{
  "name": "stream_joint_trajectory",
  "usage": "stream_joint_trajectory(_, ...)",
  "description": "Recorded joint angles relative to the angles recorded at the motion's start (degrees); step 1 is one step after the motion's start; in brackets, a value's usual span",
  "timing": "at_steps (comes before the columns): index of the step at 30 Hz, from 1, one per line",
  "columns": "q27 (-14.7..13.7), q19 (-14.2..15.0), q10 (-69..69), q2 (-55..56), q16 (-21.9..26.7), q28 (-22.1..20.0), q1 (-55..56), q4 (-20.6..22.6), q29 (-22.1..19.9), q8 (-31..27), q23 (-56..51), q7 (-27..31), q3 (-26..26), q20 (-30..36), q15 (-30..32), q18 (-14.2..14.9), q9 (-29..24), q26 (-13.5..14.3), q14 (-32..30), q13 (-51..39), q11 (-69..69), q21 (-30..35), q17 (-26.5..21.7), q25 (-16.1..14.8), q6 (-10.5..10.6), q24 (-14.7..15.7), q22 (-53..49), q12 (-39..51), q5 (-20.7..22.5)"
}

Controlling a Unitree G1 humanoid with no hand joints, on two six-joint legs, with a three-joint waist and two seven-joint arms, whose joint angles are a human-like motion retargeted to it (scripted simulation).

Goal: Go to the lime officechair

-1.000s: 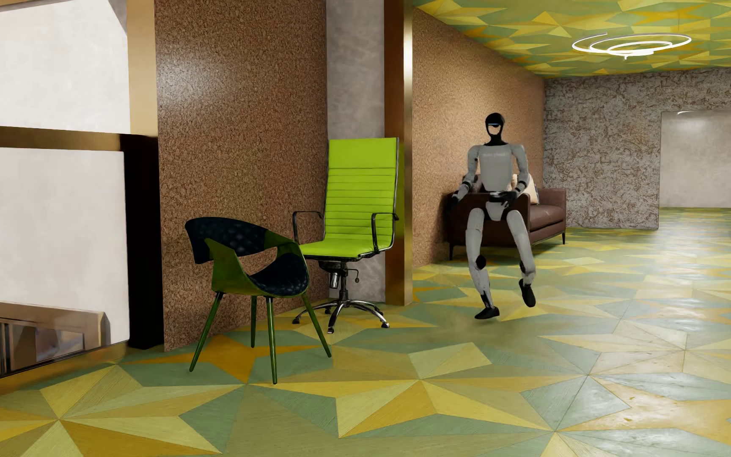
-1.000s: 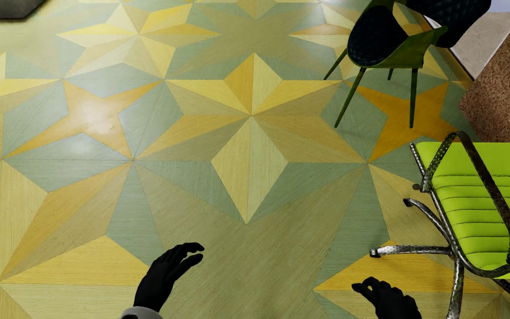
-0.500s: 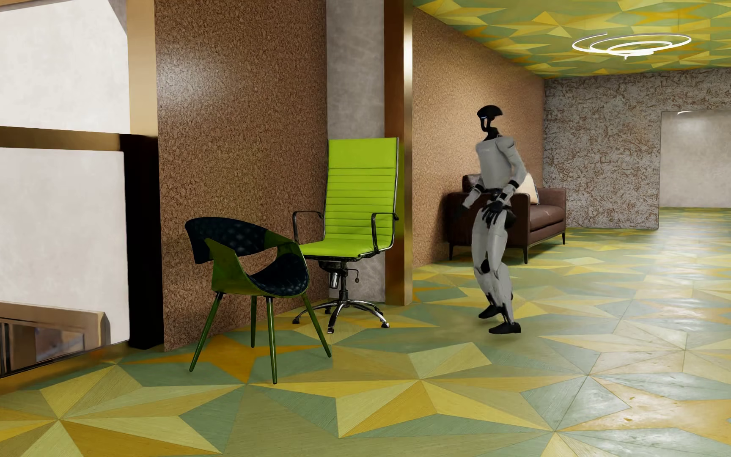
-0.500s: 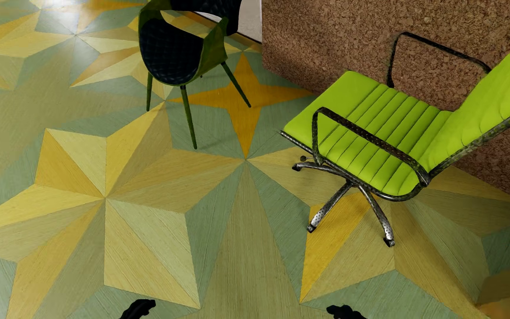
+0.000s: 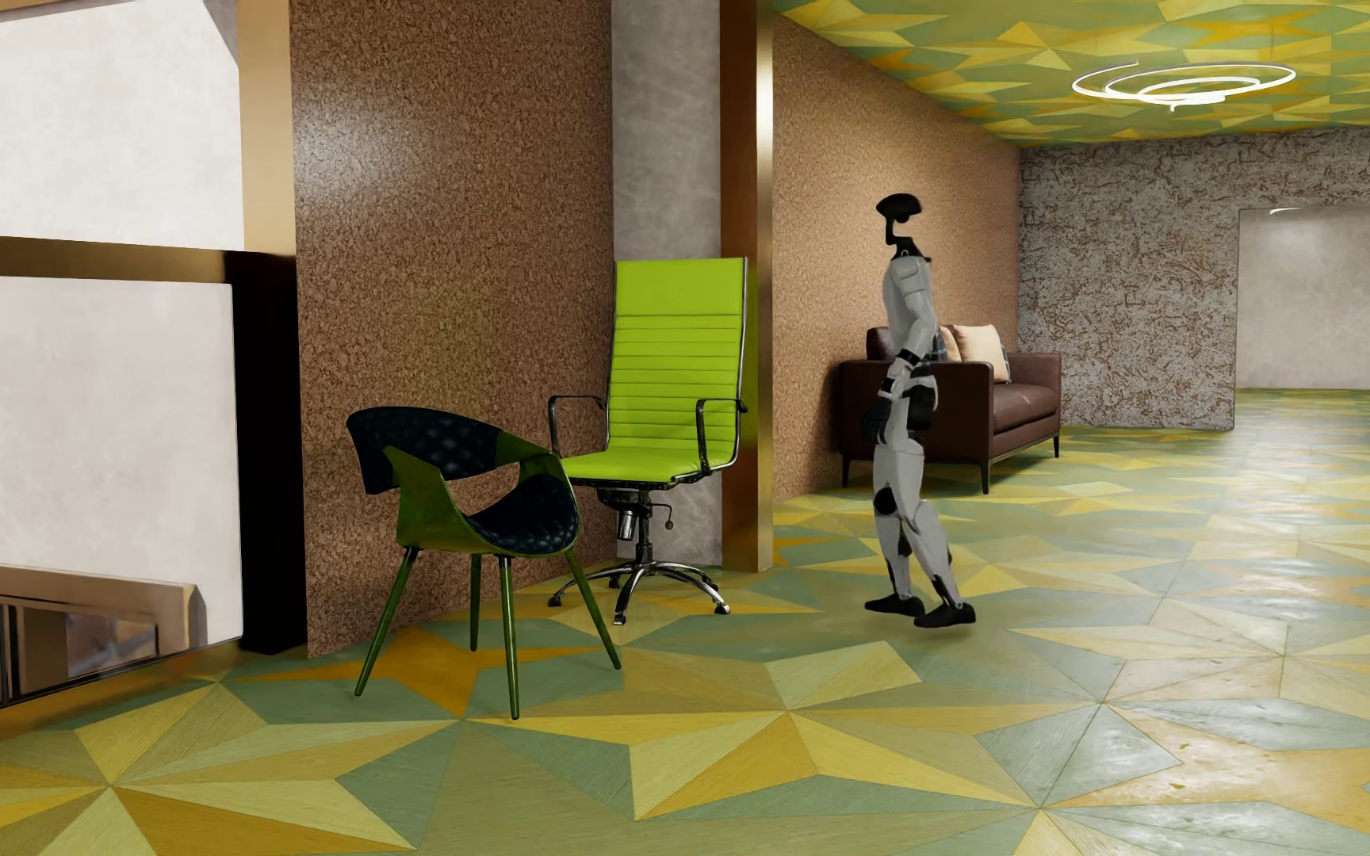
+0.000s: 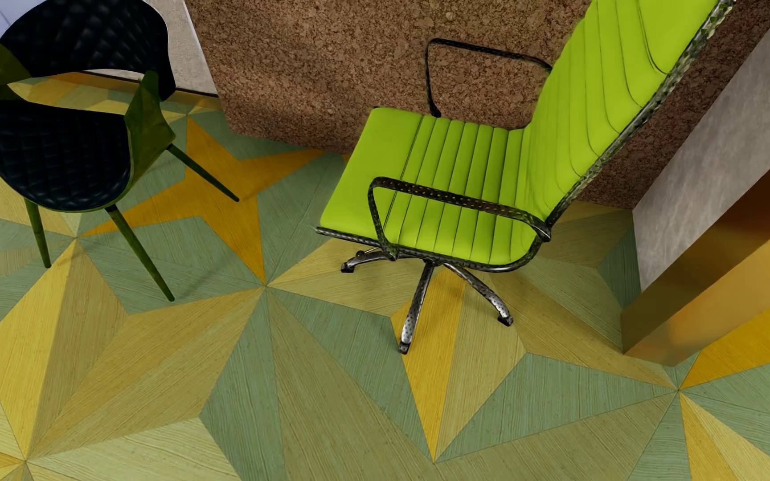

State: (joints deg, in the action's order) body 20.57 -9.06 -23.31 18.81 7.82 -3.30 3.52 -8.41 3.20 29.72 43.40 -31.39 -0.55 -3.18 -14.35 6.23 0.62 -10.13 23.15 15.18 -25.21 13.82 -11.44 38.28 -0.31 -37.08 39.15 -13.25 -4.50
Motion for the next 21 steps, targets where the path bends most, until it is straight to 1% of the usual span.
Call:
stream_joint_trajectory(1,-0.1,0.4,-5.1,-0.8,-1.2,-0.5,1.5,-1.5,-0.6,-0.3,-0.1,0.2,0.2,-1.7,0.0,0.4,-0.1,-0.1,-1.2,-0.8,0.3,-0.1,0.2,0.5,0.3,0.8,-0.8,-0.8,0.3)
stream_joint_trajectory(3,-0.7,1.1,-20.1,-1.8,-2.9,-0.5,7.8,-5.2,-1.0,-1.0,-2.2,4.2,1.1,-3.6,-0.8,3.2,-0.5,0.3,-7.1,-2.2,0.1,0.5,0.0,2.0,0.8,1.1,-2.2,-1.6,0.5)
stream_joint_trajectory(4,-1.3,1.5,-28.4,-2.3,-3.2,-0.2,12.0,-7.0,-1.4,-1.6,-3.4,7.3,1.7,-3.6,-1.3,2.5,-0.8,0.3,-10.3,-3.4,-0.1,0.8,0.0,2.7,1.0,0.5,-3.2,-1.9,0.9)
stream_joint_trajectory(6,-2.7,2.5,-38.9,-3.4,-3.4,0.0,18.7,-8.4,-3.3,-2.8,-6.2,13.9,2.8,-4.4,-2.3,3.7,-1.2,0.2,-10.1,-5.1,-0.4,0.5,-0.1,3.1,1.6,-0.1,-4.6,-2.8,1.3)
stream_joint_trajectory(7,-3.1,3.1,-40.0,-4.0,-3.6,0.1,20.8,-9.3,-4.4,-3.4,-7.0,16.1,3.1,-5.4,-2.5,5.9,-1.3,0.0,-9.9,-6.1,-0.3,0.0,-0.1,2.7,1.8,0.0,-4.7,-3.6,1.3)
stream_joint_trajectory(8,-3.4,3.8,-38.3,-4.7,-3.8,0.3,21.9,-10.7,-5.3,-4.0,-7.9,17.2,3.2,-6.0,-2.4,6.2,-1.3,-0.4,-9.6,-6.8,0.0,-0.5,0.0,2.5,1.9,-0.1,-4.5,-4.1,1.2)
stream_joint_trajectory(9,-3.6,4.6,-34.5,-5.4,-4.1,0.8,22.2,-12.7,-5.7,-4.7,-9.0,17.0,3.4,-6.4,-2.3,5.9,-1.2,-0.7,-9.3,-7.4,0.5,-0.7,-0.1,2.6,2.1,-0.3,-4.3,-4.5,1.1)
stream_joint_trajectory(10,-3.9,5.3,-29.5,-5.8,-4.1,1.5,22.0,-14.3,-6.0,-5.6,-10.2,17.1,3.6,-6.7,-2.3,4.2,-1.2,-0.7,-8.6,-7.9,0.7,-0.7,-0.2,3.0,2.2,-0.4,-4.2,-4.9,1.1)
stream_joint_trajectory(11,-4.4,5.9,-23.9,-6.1,-4.2,2.1,21.7,-14.8,-6.2,-6.8,-11.5,18.3,3.8,-7.2,-2.5,3.5,-1.1,-0.6,-8.4,-8.3,0.6,-0.4,-0.2,3.4,2.3,-0.4,-4.3,-5.3,1.1)
stream_joint_trajectory(12,-4.8,6.6,-17.9,-6.4,-4.5,2.4,21.1,-13.1,-6.2,-8.3,-12.5,22.5,4.1,-7.9,-2.6,5.0,-1.0,-0.7,-9.0,-8.5,0.6,-0.2,-0.3,3.5,2.3,-0.1,-4.5,-5.8,1.0)
stream_joint_trajectory(13,-5.0,7.3,-11.5,-6.6,-4.9,2.3,19.8,-10.5,-6.0,-9.9,-13.1,28.3,4.3,-8.7,-2.6,7.6,-0.9,-0.9,-9.6,-8.7,0.6,0.1,-0.3,3.5,2.3,0.4,-4.7,-6.1,0.7)
stream_joint_trajectory(14,-4.9,8.1,-6.0,-7.1,-5.5,2.1,18.0,-7.5,-5.7,-11.3,-13.4,34.2,4.3,-9.1,-2.5,7.9,-0.8,-1.0,-11.0,-8.8,0.9,0.4,-0.4,3.7,2.3,0.6,-4.6,-6.4,0.2)
stream_joint_trajectory(15,-4.6,9.0,-3.8,-7.3,-5.8,2.0,16.2,-5.9,-5.5,-12.4,-13.5,37.2,4.0,-9.0,-2.4,8.0,-0.7,-1.2,-10.5,-8.6,0.8,0.6,-0.5,4.0,2.3,0.3,-4.4,-6.3,-0.5)
stream_joint_trajectory(16,-4.2,9.9,-3.6,-7.3,-5.7,2.2,15.1,-5.4,-5.4,-13.2,-13.5,35.8,3.7,-8.2,-2.4,7.2,-0.7,-1.2,-8.7,-8.1,0.1,0.5,-0.6,4.4,2.4,-0.4,-4.1,-6.1,-1.4)
stream_joint_trajectory(18,-3.2,11.8,-3.4,-7.1,-5.3,2.9,13.3,-4.1,-5.4,-14.9,-12.9,31.4,3.0,-5.7,-2.0,4.1,-0.8,-1.2,-6.1,-6.7,-0.9,0.1,-0.5,4.8,2.7,-2.1,-3.4,-5.1,-3.7)
stream_joint_trajectory(21,-2.0,14.4,-3.8,-6.1,-4.7,2.7,11.8,-0.4,-2.5,-18.1,-10.3,28.3,2.6,-2.4,-0.7,1.1,-1.0,0.0,-4.6,-5.1,-2.3,1.6,-1.5,6.3,2.2,-3.4,-3.9,-3.8,-7.8)
